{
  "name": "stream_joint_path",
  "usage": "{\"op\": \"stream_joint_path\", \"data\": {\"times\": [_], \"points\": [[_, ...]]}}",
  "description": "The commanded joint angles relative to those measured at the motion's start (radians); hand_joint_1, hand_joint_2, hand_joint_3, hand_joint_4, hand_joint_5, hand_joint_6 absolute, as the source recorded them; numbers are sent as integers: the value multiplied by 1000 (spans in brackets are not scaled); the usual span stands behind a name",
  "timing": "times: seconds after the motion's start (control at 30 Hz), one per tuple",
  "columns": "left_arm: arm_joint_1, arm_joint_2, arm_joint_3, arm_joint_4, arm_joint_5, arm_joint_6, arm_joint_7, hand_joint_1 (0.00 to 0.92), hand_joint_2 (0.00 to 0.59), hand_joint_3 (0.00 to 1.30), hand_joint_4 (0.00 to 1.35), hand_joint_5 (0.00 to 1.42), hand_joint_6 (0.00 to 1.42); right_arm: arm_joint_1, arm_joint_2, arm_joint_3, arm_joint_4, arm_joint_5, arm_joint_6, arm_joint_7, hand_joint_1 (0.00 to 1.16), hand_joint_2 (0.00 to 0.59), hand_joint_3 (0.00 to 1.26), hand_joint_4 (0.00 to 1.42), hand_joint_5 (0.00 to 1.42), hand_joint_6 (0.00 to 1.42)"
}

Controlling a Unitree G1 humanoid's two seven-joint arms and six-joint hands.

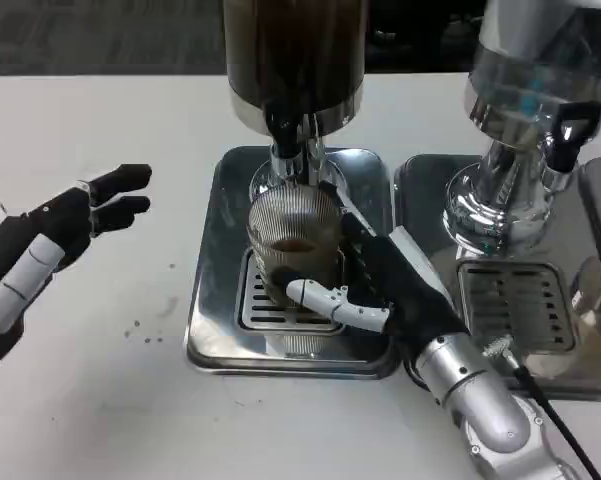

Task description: Grasp the cup under the faucet to collect the drink, then remove the cup.

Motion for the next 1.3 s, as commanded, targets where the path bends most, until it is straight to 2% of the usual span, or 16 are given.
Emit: {"op": "stream_joint_path", "data": {"times": [0.03, 0.43, 0.8, 1.13, 1.3], "points": [[15, 17, 14, -5, 20, 11, 15, 0, 141, 215, 121, 164, 156, -19, 11, 9, 28, -27, -18, -36, 649, 182, 0, 0, 0, 17], [39, 16, 17, -24, 29, 22, 20, 0, 142, 232, 141, 172, 156, -48, 31, 34, 91, -97, -9, -117, 635, 177, 0, 0, 0, 32], [46, 17, 30, -25, 40, 33, 22, 0, 143, 248, 154, 180, 156, -72, 49, 50, 147, -120, -18, -165, 610, 171, 0, 0, 0, 42], [65, 25, 37, -32, 43, 40, 31, 0, 140, 259, 174, 197, 156, -88, 67, 88, 159, -176, 19, -218, 628, 176, 0, 0, 3, 166], [68, 27, 38, -30, 44, 42, 33, 0, 136, 265, 177, 200, 156, -92, 72, 102, 171, -187, 25, -228, 633, 179, 0, 0, 81, 227]]}}
